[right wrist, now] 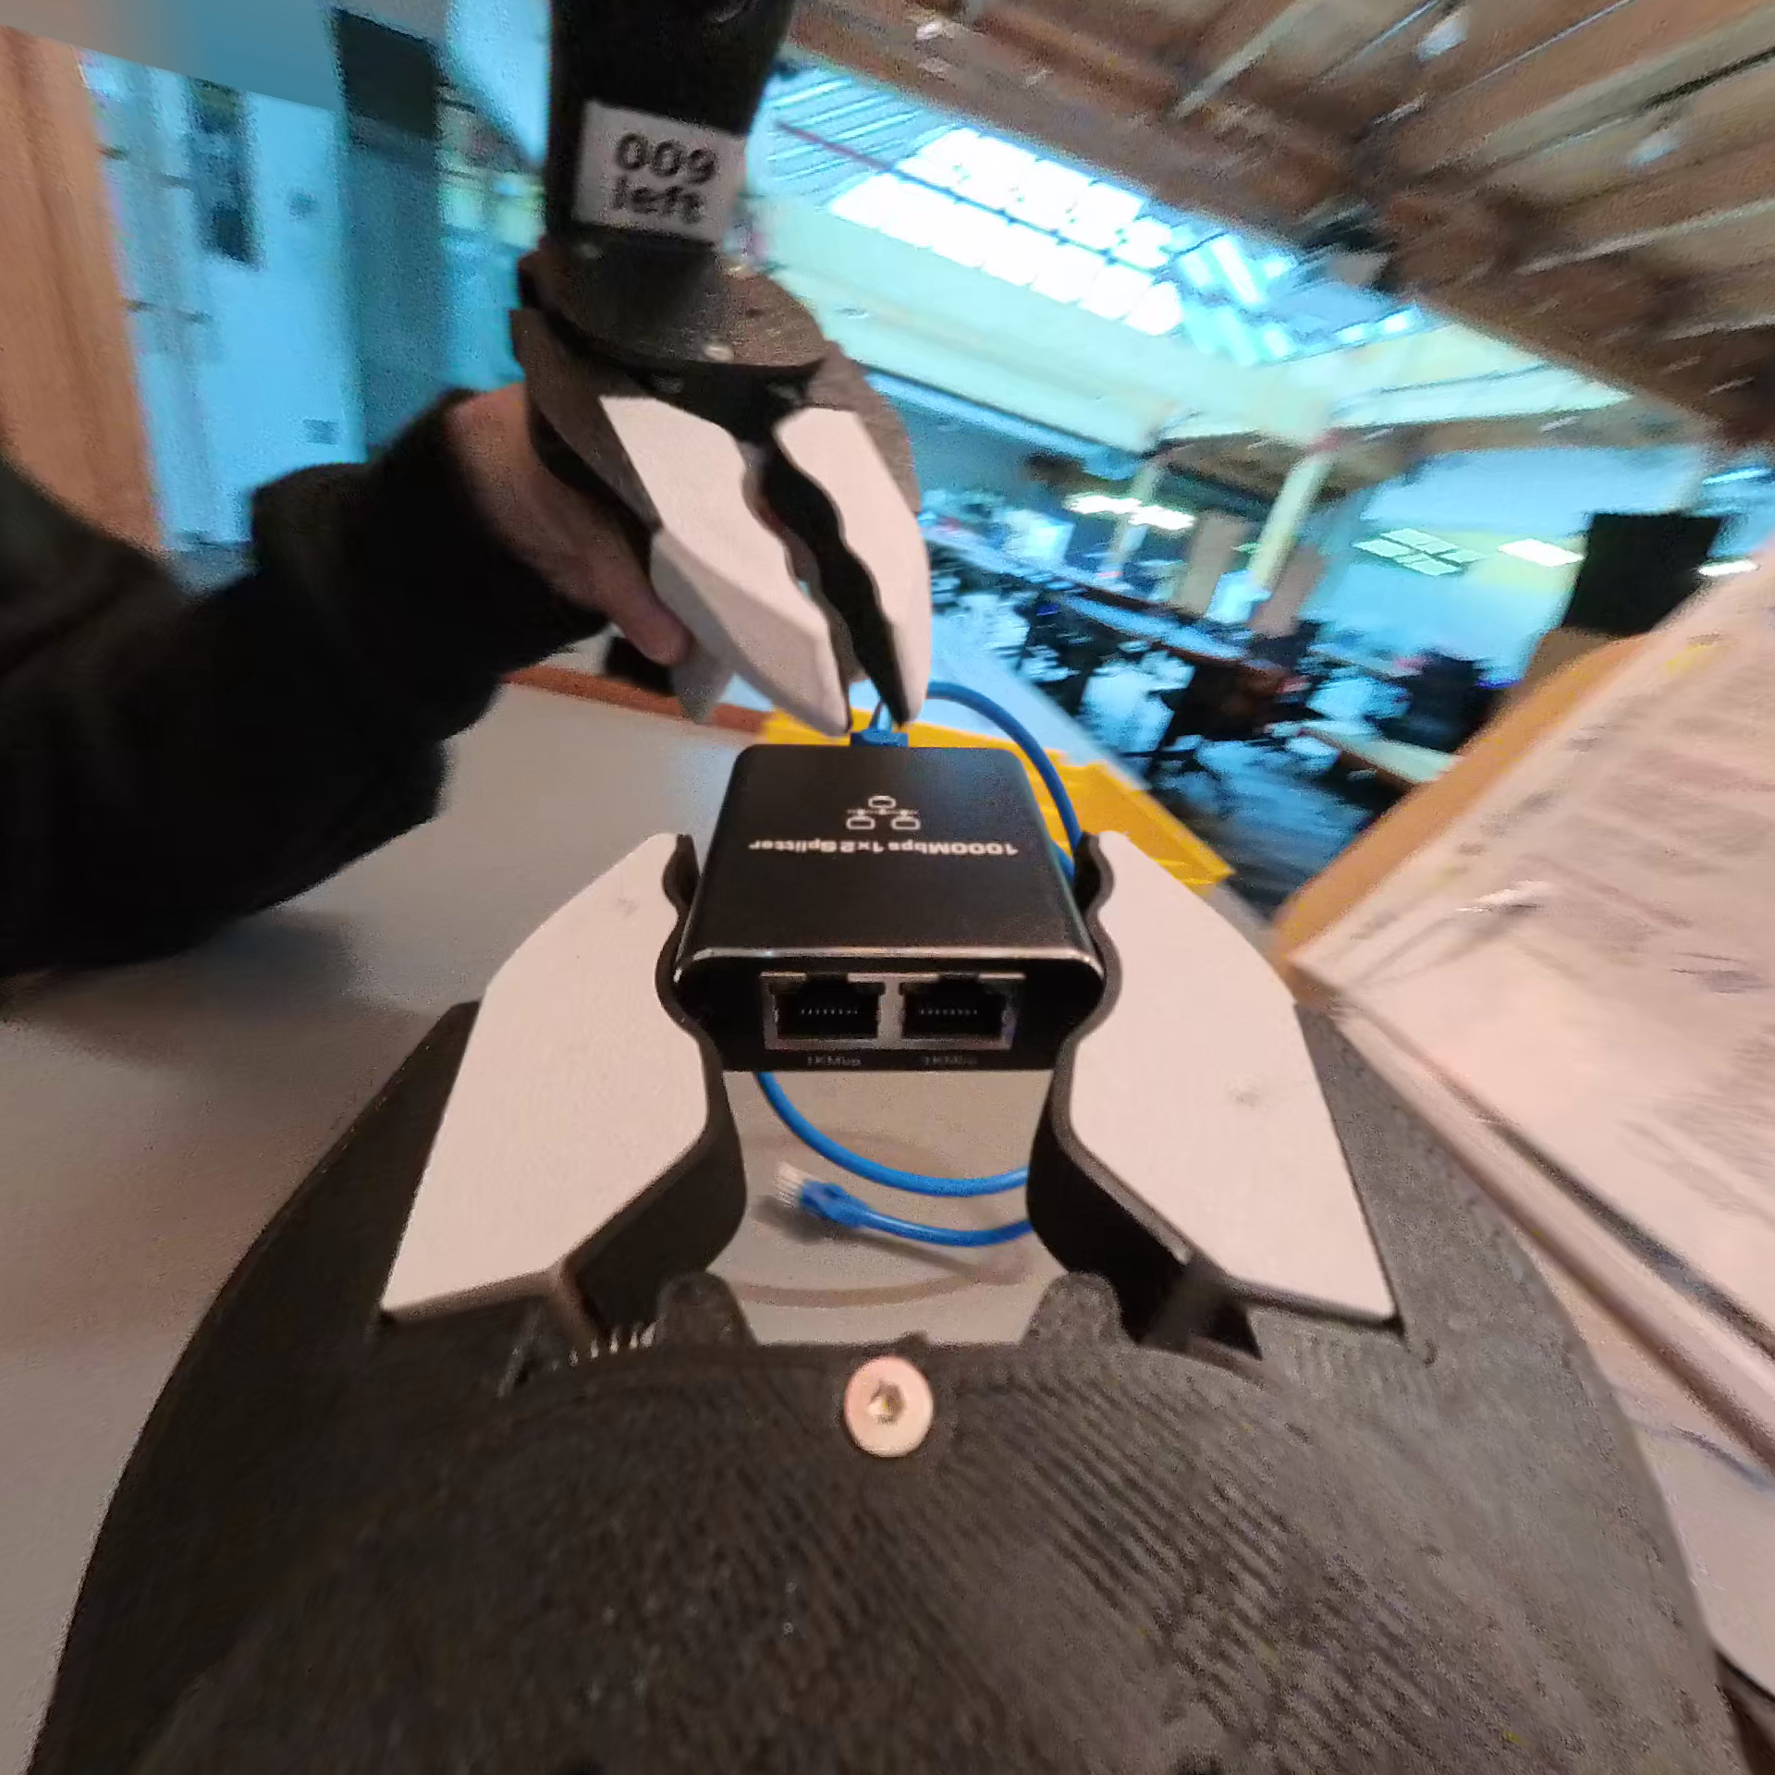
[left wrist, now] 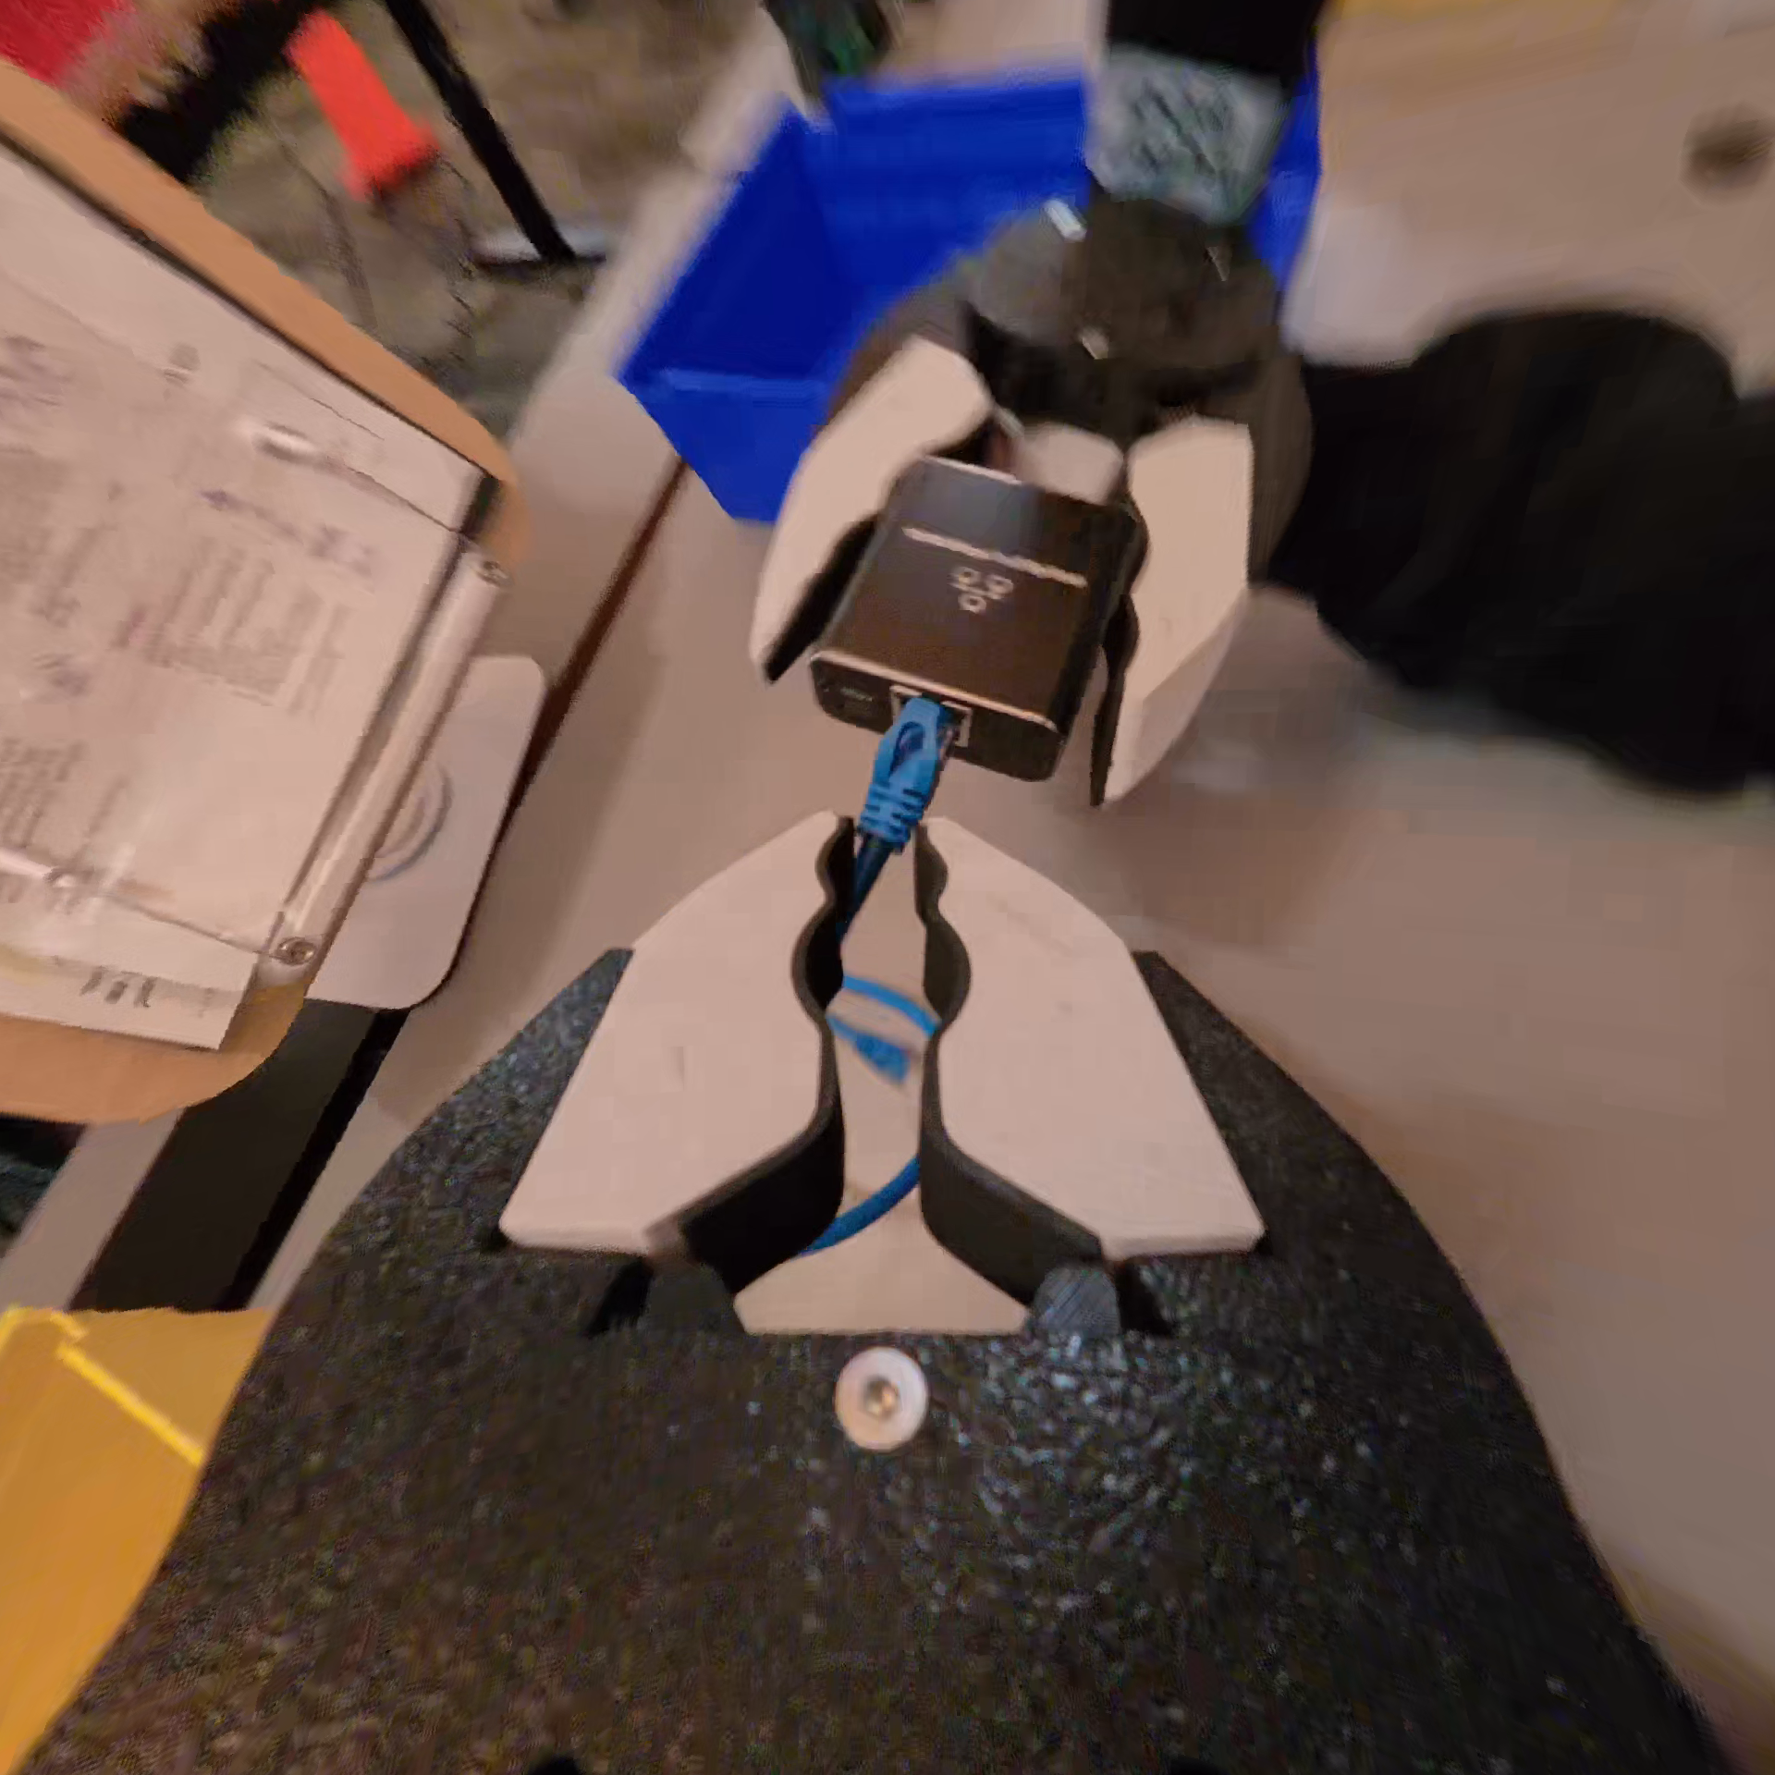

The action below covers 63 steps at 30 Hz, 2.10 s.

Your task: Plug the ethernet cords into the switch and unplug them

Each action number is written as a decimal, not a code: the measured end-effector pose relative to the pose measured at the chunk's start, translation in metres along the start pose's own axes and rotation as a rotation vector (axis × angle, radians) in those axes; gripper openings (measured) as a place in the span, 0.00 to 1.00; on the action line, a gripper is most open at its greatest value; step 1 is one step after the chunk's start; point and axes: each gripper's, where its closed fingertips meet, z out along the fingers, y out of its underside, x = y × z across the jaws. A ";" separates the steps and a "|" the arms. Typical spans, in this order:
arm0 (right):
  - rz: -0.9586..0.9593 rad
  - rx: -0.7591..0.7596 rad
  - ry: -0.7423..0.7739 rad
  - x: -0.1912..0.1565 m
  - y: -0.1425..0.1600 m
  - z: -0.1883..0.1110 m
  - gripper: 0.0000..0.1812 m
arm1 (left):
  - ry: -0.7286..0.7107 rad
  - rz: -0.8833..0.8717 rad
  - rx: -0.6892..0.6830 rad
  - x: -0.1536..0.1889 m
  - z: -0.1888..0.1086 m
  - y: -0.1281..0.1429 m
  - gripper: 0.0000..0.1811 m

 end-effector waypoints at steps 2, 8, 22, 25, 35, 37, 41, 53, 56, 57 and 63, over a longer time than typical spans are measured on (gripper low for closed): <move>-0.068 -0.004 0.178 0.025 -0.004 -0.007 0.41 | -0.144 -0.169 0.151 -0.030 -0.013 -0.017 0.09; -0.252 0.039 0.477 0.053 -0.023 -0.019 0.41 | 0.066 -0.568 0.399 -0.031 -0.011 -0.035 0.27; -0.502 -0.187 0.324 0.018 -0.017 0.013 0.42 | 0.780 -0.846 0.489 0.010 0.019 -0.046 0.15; -0.443 -0.284 0.150 -0.001 -0.007 0.003 0.44 | 0.763 -0.729 0.387 0.016 0.017 -0.031 0.14; -0.480 -0.409 -0.049 -0.040 0.003 0.010 0.45 | 0.839 -0.495 0.119 0.045 0.001 0.011 0.14; -0.480 -0.448 -0.082 -0.044 0.014 0.014 0.43 | 0.836 -0.486 0.098 0.047 0.003 0.013 0.14; -0.497 -0.433 0.013 -0.028 0.013 0.023 0.40 | 0.774 -0.532 0.139 0.031 0.004 0.012 0.13; -0.758 -0.771 0.820 0.066 -0.001 -0.001 0.39 | -0.306 -0.427 0.237 -0.057 0.020 -0.017 0.41; -0.842 -0.812 0.762 0.057 0.003 0.011 0.39 | -0.237 -0.454 0.208 -0.044 0.039 -0.017 0.39; -0.879 -0.827 0.749 0.055 0.005 0.012 0.39 | -0.199 -0.474 0.203 -0.040 0.043 -0.017 0.38; -0.831 -0.810 0.662 0.048 0.006 0.016 0.38 | -0.111 -0.468 0.219 -0.040 0.043 -0.013 0.34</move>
